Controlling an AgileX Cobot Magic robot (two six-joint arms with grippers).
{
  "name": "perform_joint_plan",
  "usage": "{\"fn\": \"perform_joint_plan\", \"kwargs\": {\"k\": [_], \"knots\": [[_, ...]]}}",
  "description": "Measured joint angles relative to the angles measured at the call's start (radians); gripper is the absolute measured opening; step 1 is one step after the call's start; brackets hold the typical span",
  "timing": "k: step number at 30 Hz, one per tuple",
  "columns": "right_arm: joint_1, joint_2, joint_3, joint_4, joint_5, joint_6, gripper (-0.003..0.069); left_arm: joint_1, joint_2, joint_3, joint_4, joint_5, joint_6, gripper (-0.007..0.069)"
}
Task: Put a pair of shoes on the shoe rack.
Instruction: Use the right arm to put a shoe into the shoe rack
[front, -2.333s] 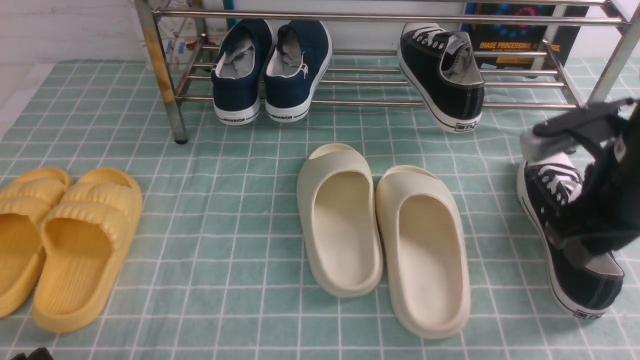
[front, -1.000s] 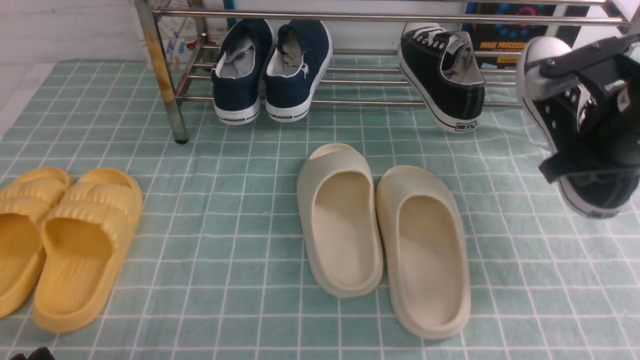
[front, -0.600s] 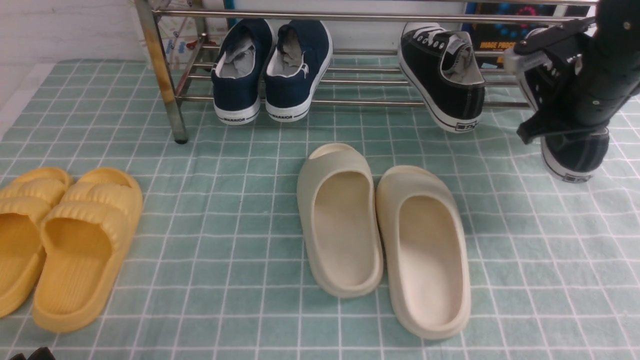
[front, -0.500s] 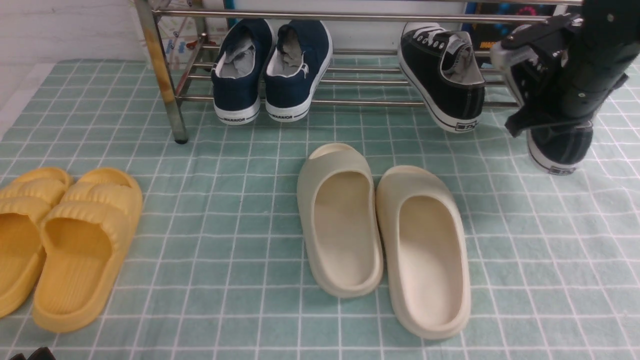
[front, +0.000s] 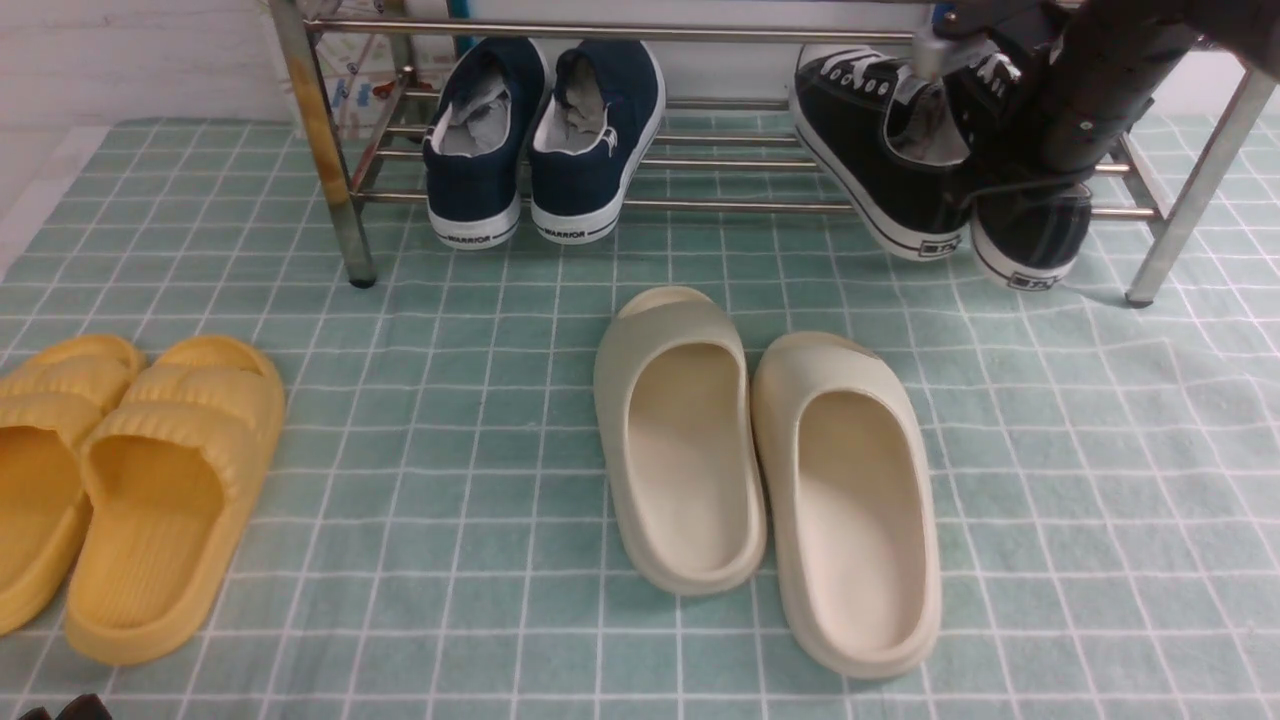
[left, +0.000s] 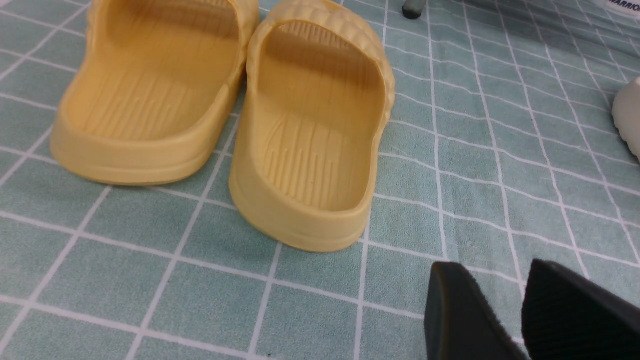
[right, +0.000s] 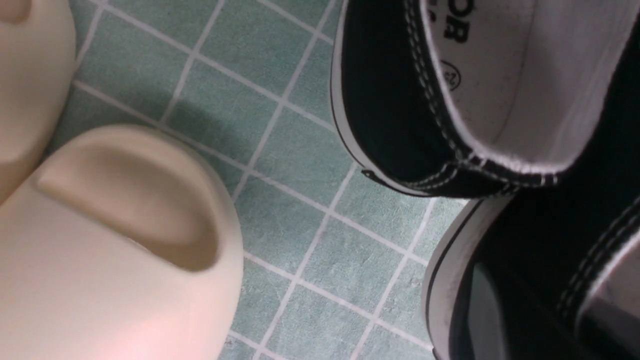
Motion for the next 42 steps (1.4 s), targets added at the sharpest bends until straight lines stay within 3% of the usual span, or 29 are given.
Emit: {"fn": "perform_joint_plan", "kwargs": {"k": [12,21,26,34,37,41,42], "knots": [[0.003,0.011,-0.025,0.027,0.046,-0.148,0.0022,0.0,0.0,0.0,0.0,0.0,0.0,0.0229],[0.001,0.01,-0.025,-0.027,0.046,-0.15,0.0022,0.0,0.0,0.0,0.0,0.0,0.0,0.0236],[0.001,0.013,-0.025,-0.068,-0.055,-0.153,0.0022,0.0,0.0,0.0,0.0,0.0,0.0,0.0237],[0.001,0.023,-0.025,-0.075,-0.08,-0.158,0.0023,0.0,0.0,0.0,0.0,0.0,0.0,0.0237],[0.001,0.026,-0.025,-0.08,-0.085,-0.158,0.0045,0.0,0.0,0.0,0.0,0.0,0.0,0.0237],[0.001,0.024,-0.025,-0.096,-0.098,-0.148,0.0154,0.0,0.0,0.0,0.0,0.0,0.0,0.0237],[0.001,0.02,-0.025,-0.101,-0.102,-0.127,0.0223,0.0,0.0,0.0,0.0,0.0,0.0,0.0237]]}}
